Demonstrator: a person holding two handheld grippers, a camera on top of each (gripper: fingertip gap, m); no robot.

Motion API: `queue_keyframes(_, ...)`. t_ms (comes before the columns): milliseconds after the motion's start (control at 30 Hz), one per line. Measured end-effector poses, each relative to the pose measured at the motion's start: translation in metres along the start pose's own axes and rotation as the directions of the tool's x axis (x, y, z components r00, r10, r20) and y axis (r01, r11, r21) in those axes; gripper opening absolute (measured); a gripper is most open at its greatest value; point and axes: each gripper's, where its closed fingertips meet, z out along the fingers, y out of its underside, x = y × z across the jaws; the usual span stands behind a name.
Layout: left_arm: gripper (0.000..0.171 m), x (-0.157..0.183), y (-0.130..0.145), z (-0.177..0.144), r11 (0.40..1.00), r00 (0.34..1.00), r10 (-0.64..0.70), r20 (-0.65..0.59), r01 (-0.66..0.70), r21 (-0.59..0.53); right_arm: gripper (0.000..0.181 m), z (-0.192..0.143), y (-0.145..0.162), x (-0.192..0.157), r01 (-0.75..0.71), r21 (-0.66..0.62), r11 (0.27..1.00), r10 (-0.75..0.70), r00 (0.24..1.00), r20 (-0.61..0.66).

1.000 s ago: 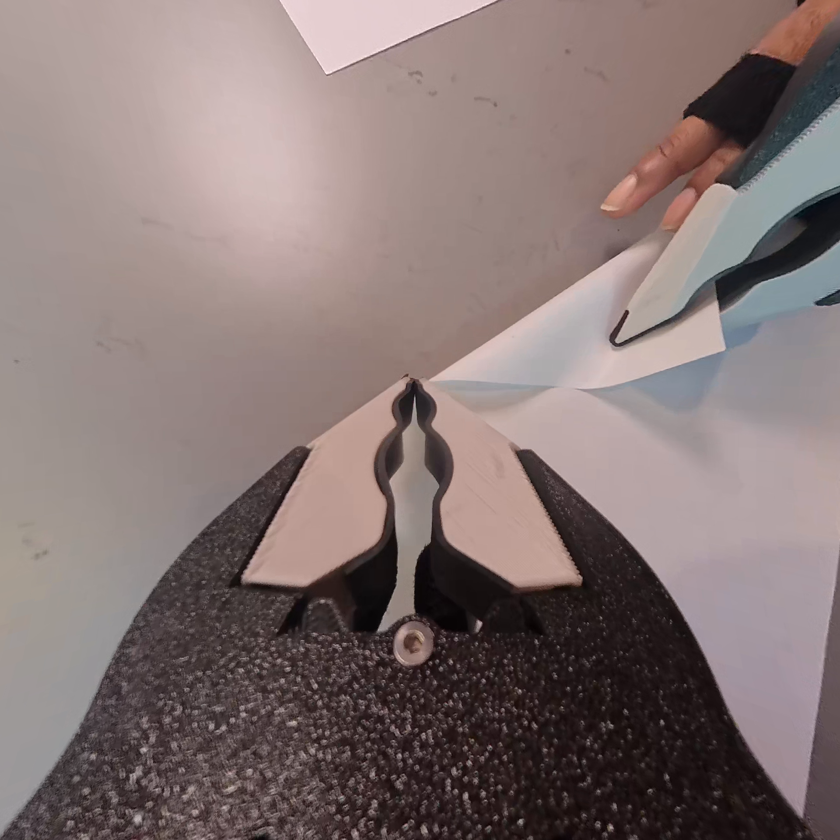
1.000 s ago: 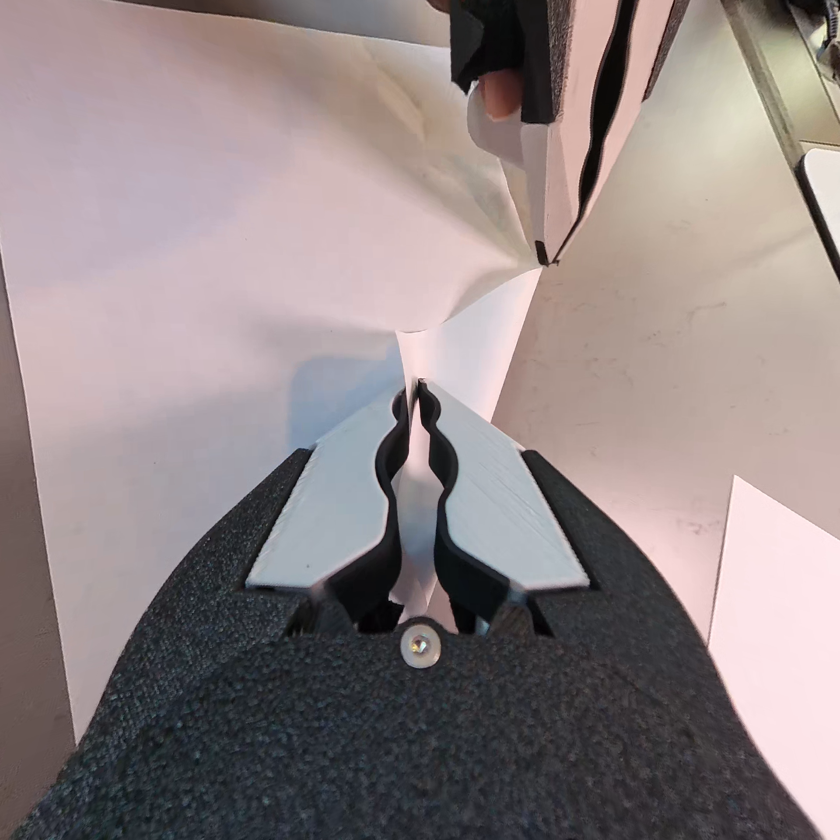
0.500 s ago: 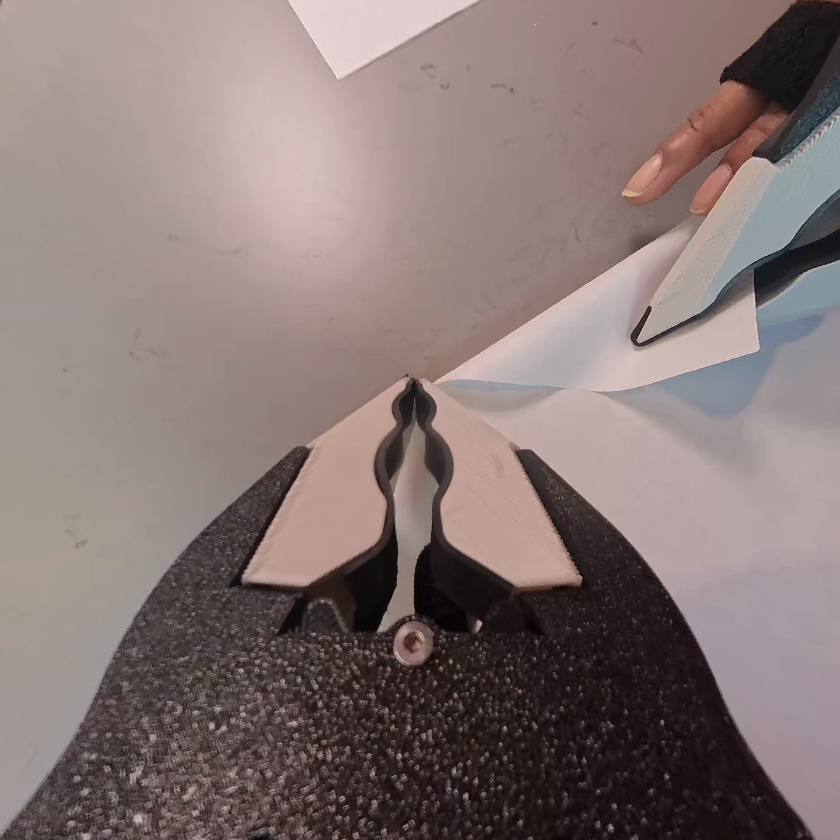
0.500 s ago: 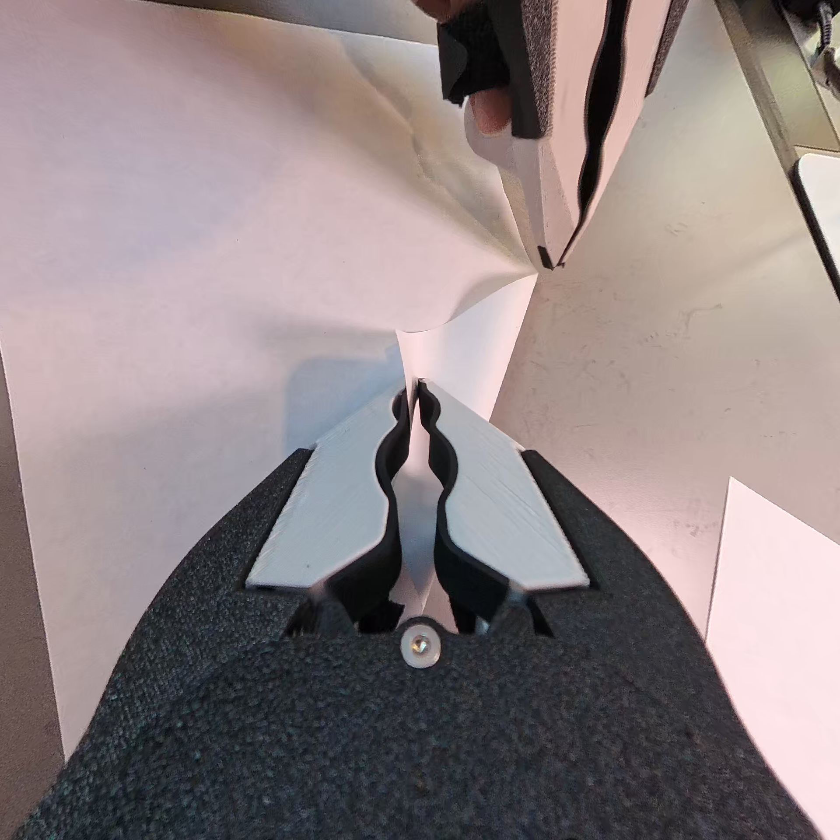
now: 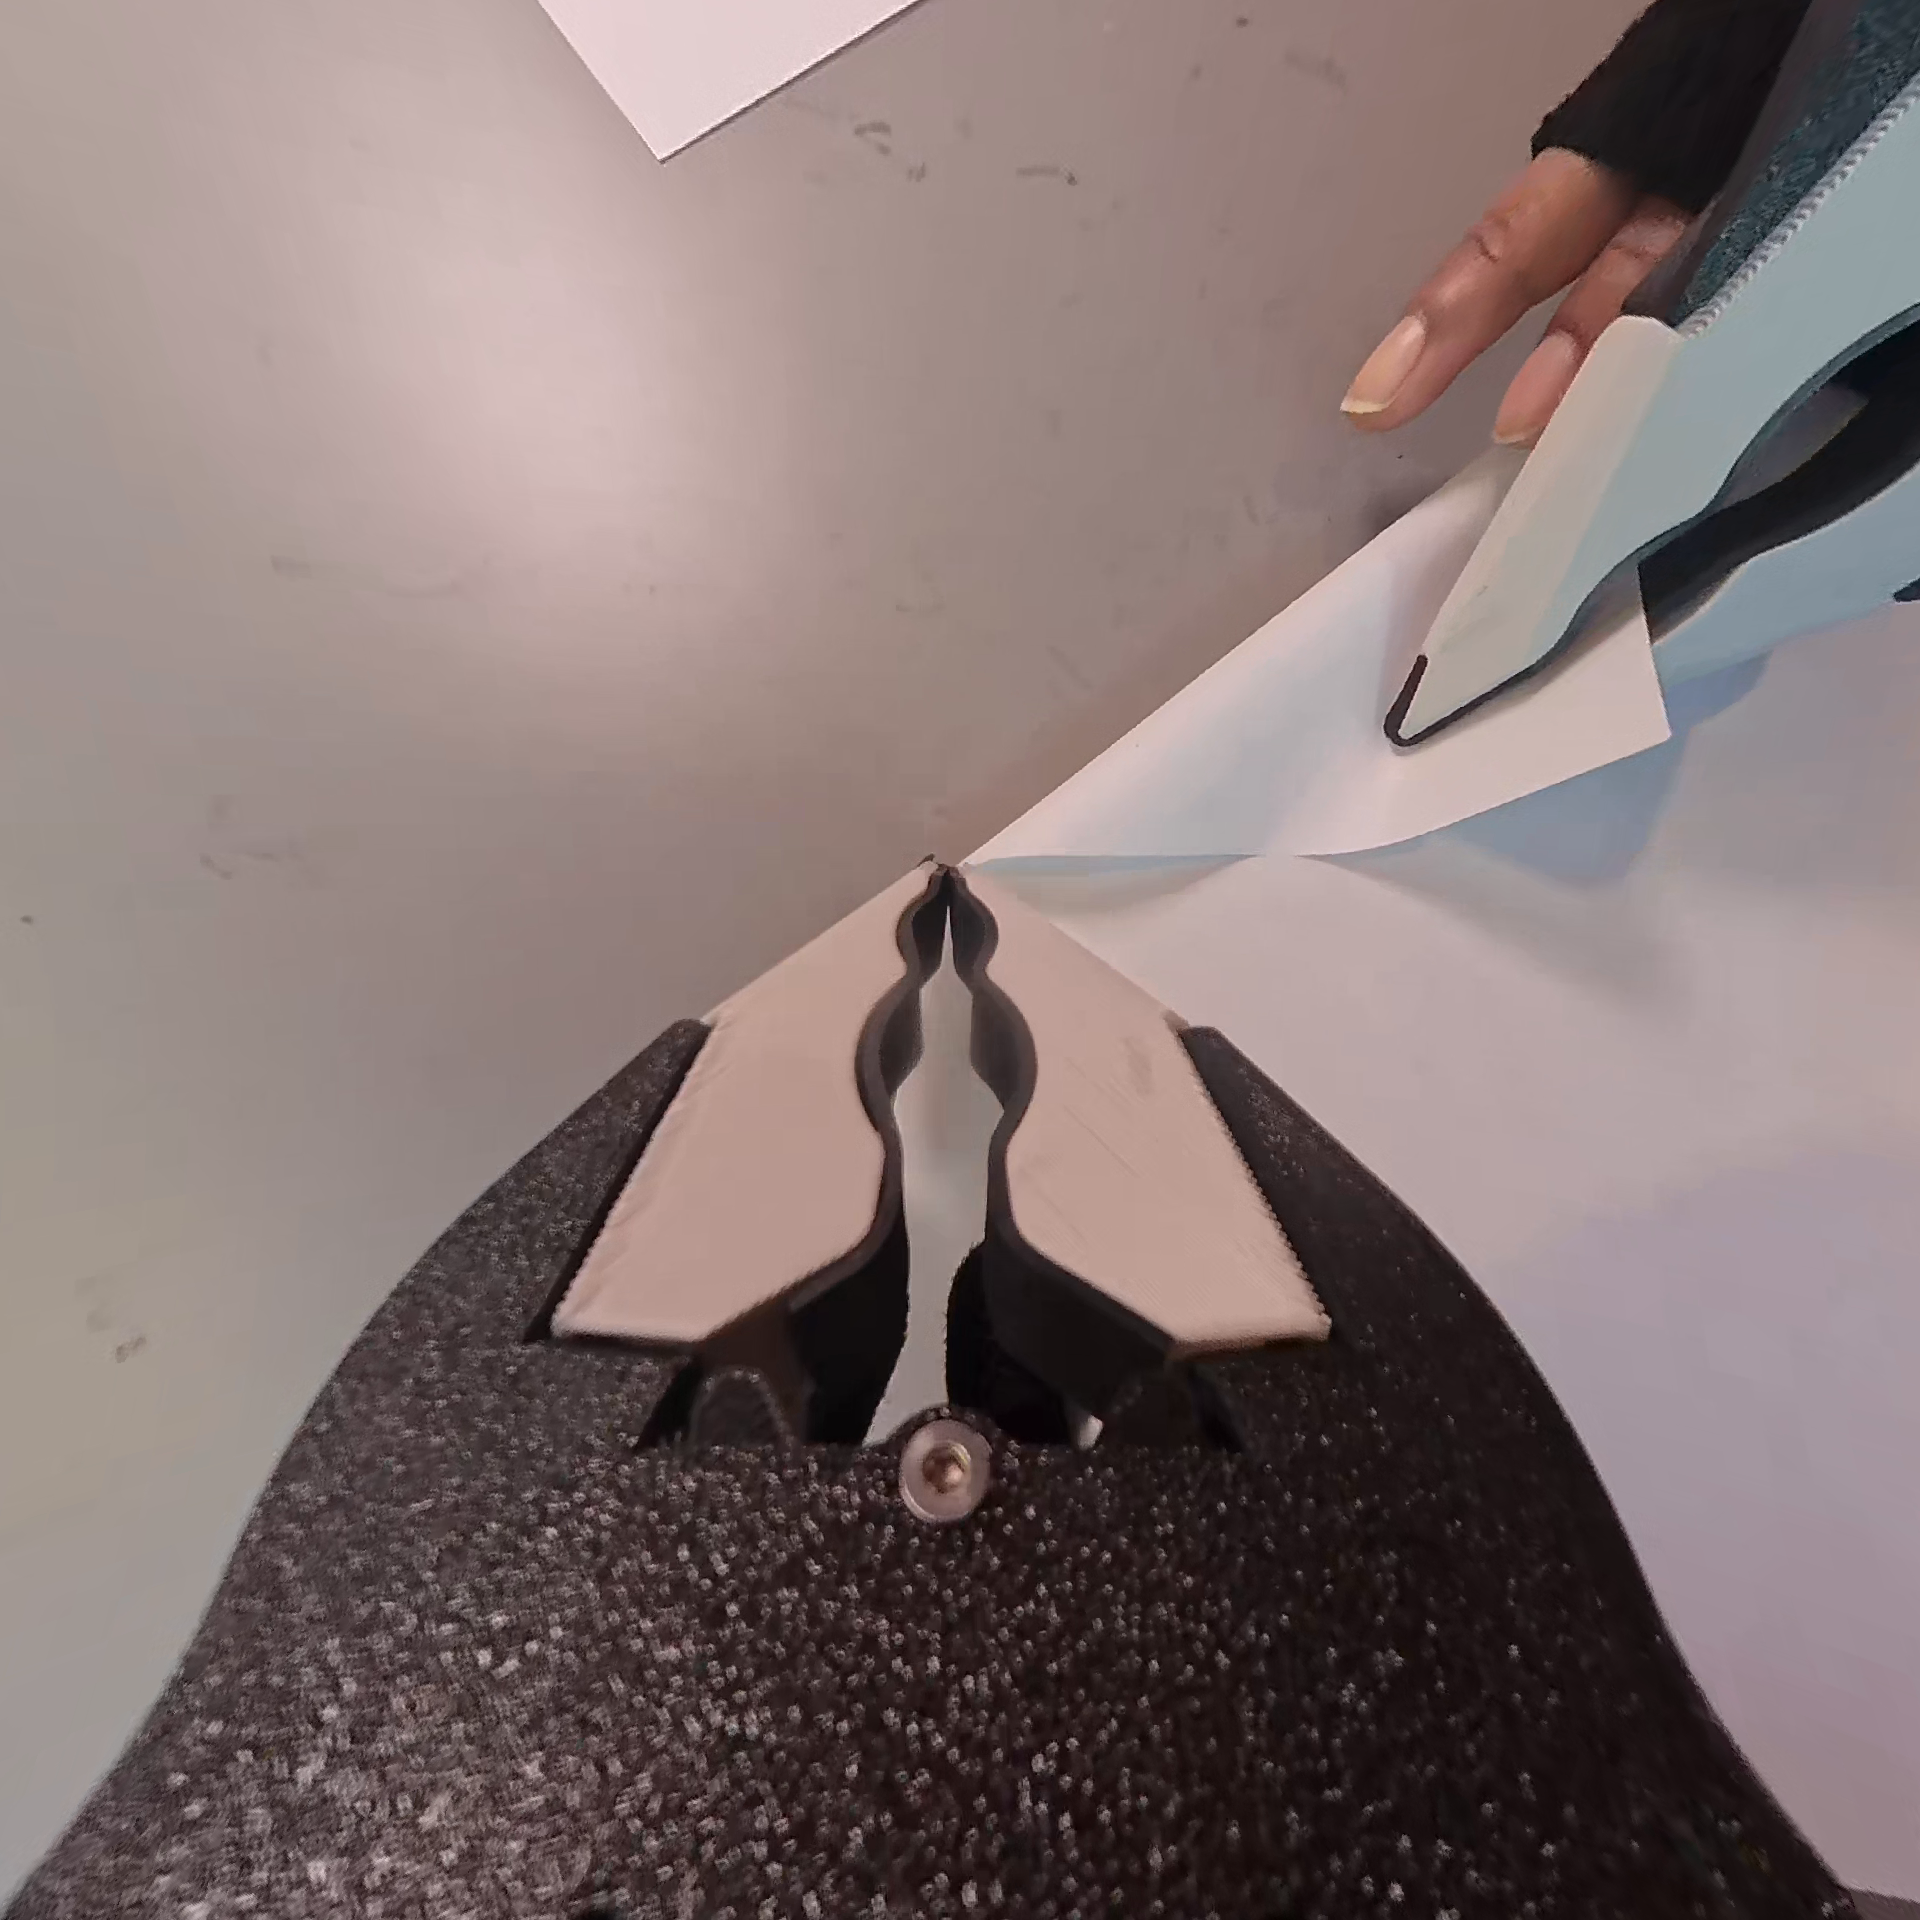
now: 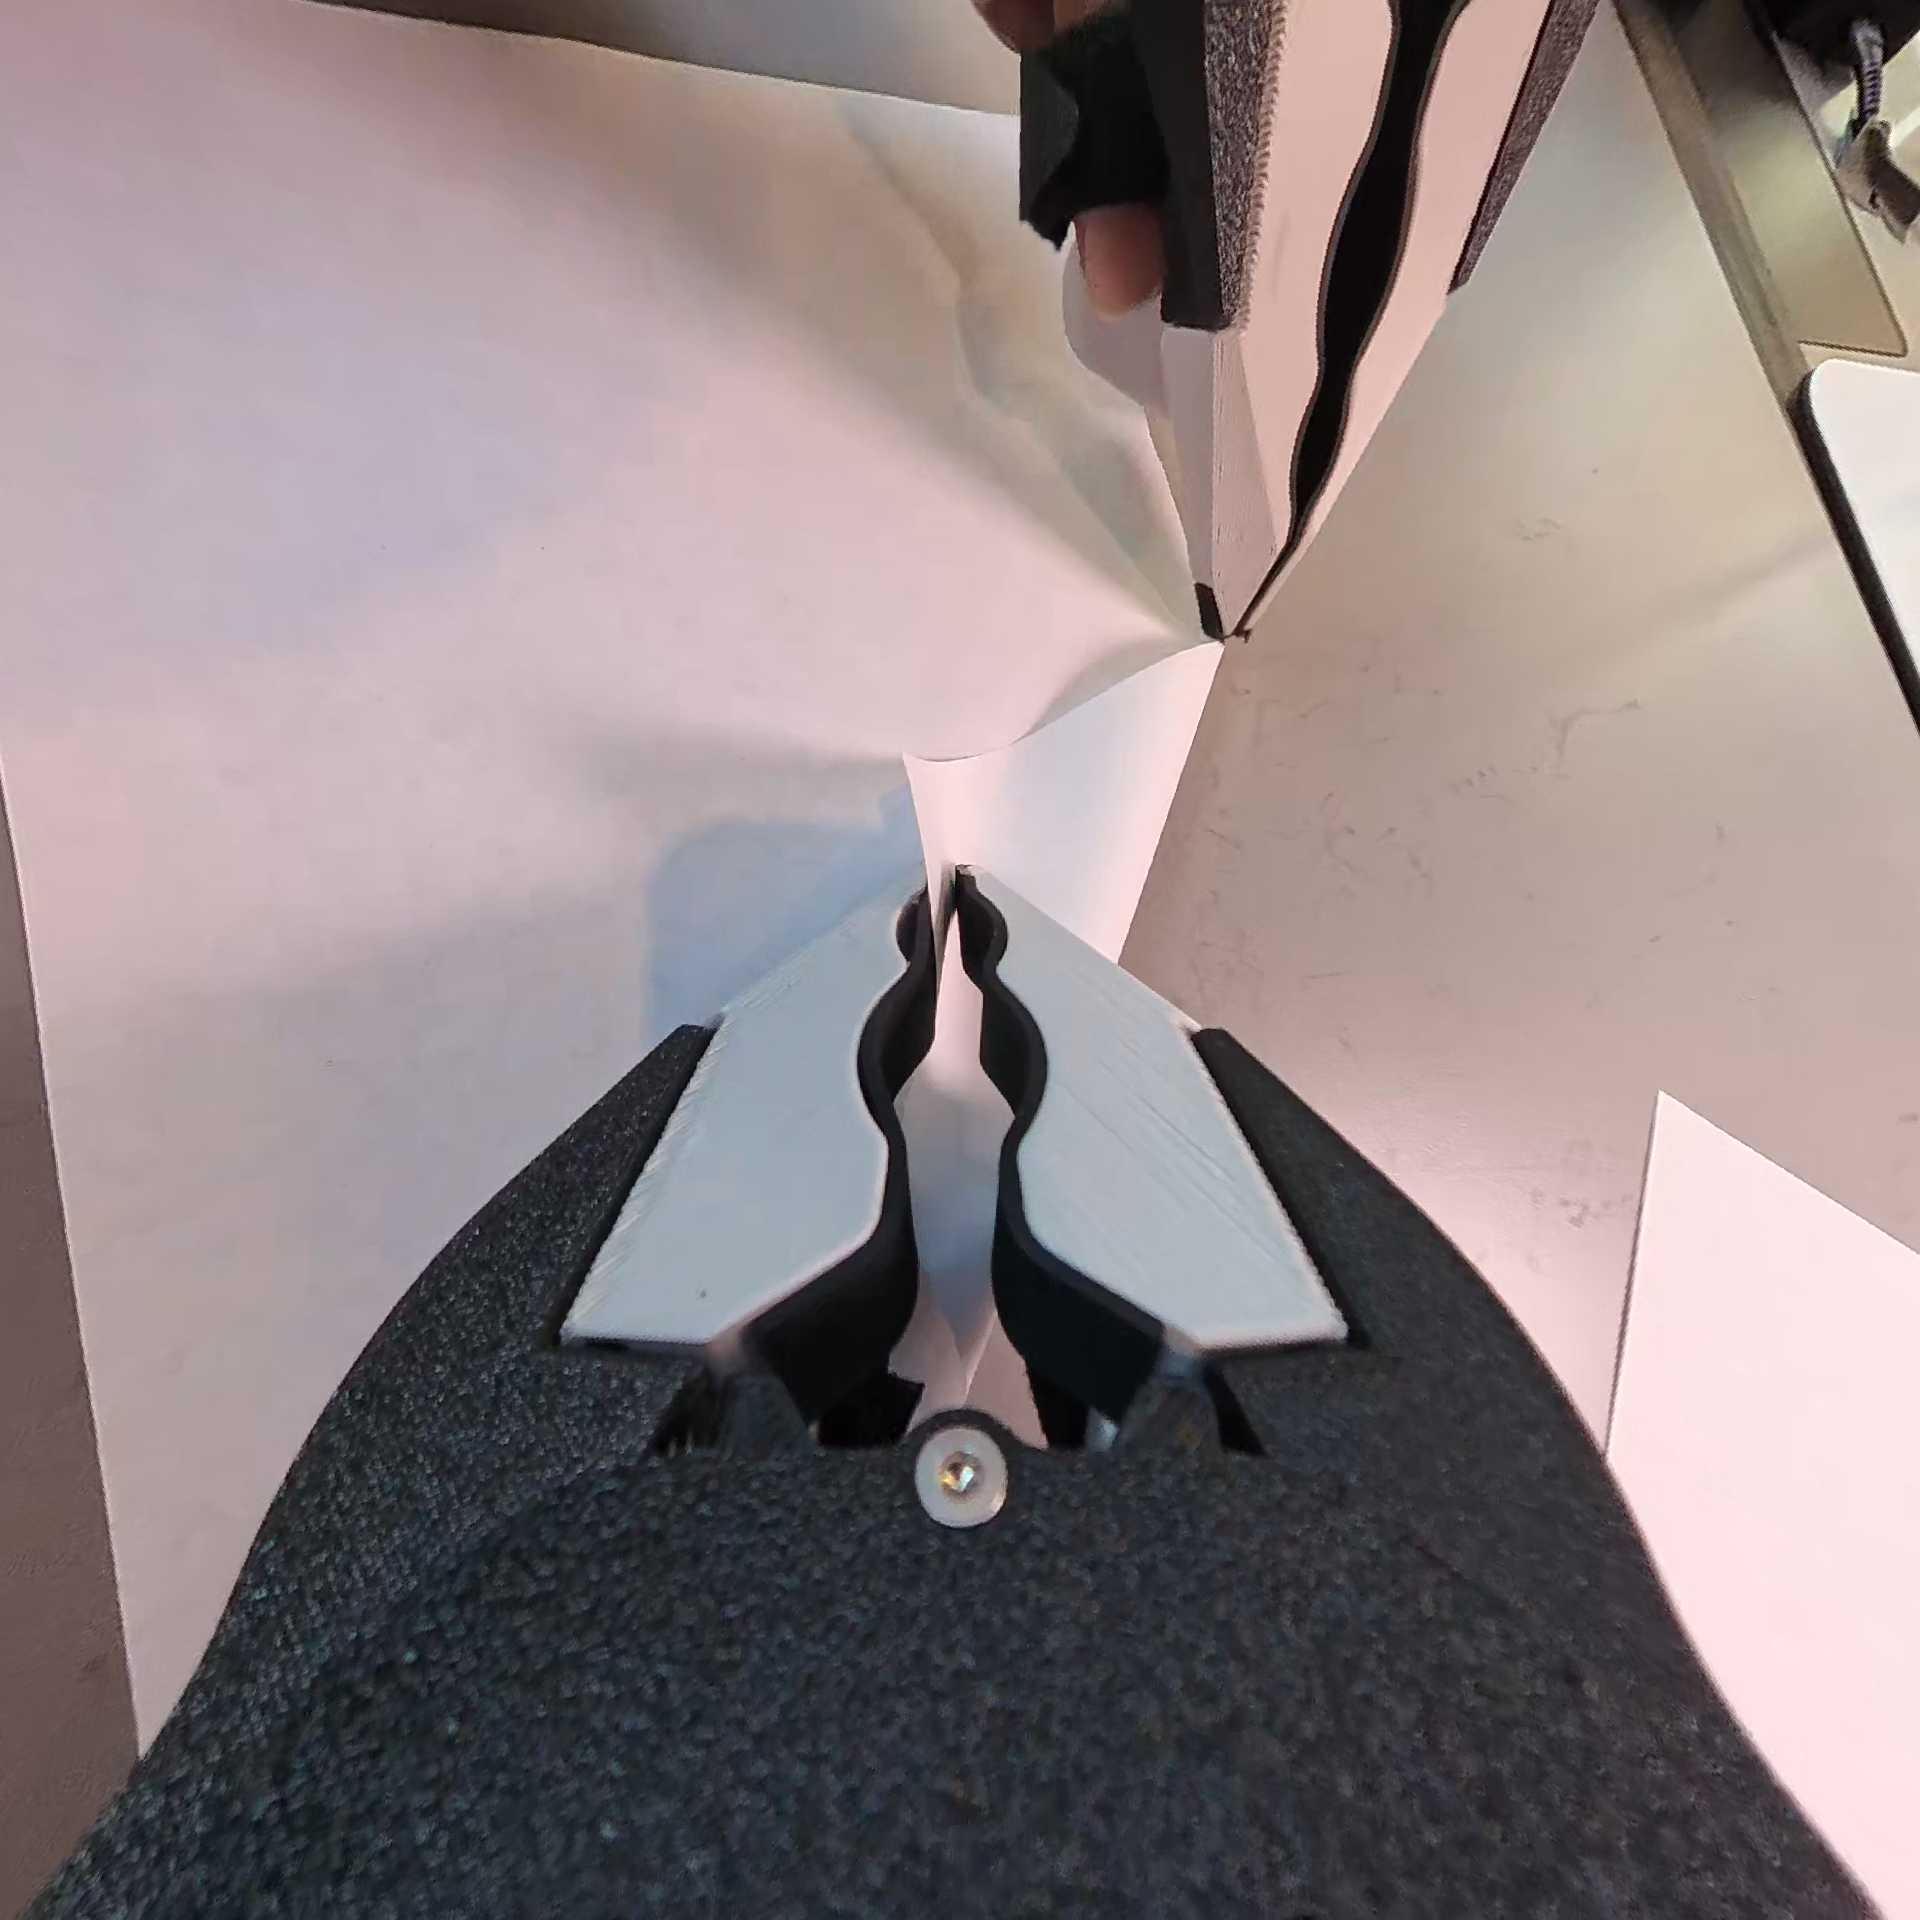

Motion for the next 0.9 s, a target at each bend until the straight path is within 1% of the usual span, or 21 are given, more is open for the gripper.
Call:
queue_keyframes(167,0.000,0.000,0.000,0.003,1.000,1.000,-0.029,0.008,0.029,0.005,0.000,0.001,0.000,0.000,0.010,-0.004,1.000,-0.010,1.000,-0.017)
queue_keyframes(267,0.000,0.000,0.000,0.004,0.999,0.999,-0.038,0.025,0.038,0.005,0.000,0.002,-0.002,-0.002,0.043,-0.008,0.999,-0.043,0.999,-0.033)
queue_keyframes(433,0.000,-0.001,0.000,0.004,1.000,0.997,-0.021,0.070,0.022,-0.008,0.010,0.001,-0.008,-0.009,0.084,-0.023,0.996,-0.085,0.995,-0.058)
queue_keyframes(467,0.000,-0.001,0.000,0.004,1.000,0.997,-0.022,0.076,0.022,-0.008,0.010,0.000,-0.010,-0.009,0.086,-0.023,0.996,-0.087,0.993,-0.075)
queue_keyframes(533,0.000,-0.001,0.000,0.004,0.999,0.996,-0.032,0.081,0.032,-0.002,0.004,0.000,-0.012,-0.007,0.082,-0.022,0.996,-0.084,0.989,-0.120)
queue_keyframes(633,0.000,-0.001,0.000,0.004,0.999,0.995,-0.048,0.089,0.047,0.011,0.003,0.002,-0.014,-0.008,0.088,-0.037,0.995,-0.093,0.983,-0.158)
queue_keyframes(800,0.000,-0.001,-0.001,0.004,0.997,0.992,-0.065,0.112,0.060,0.042,0.003,0.012,-0.018,-0.013,0.103,-0.062,0.993,-0.112,0.979,-0.168)
queue_keyframes(900,0.000,0.000,-0.001,0.003,0.995,0.990,-0.073,0.117,0.064,0.074,0.002,0.013,-0.019,-0.014,0.081,-0.067,0.994,-0.091,0.984,-0.152)
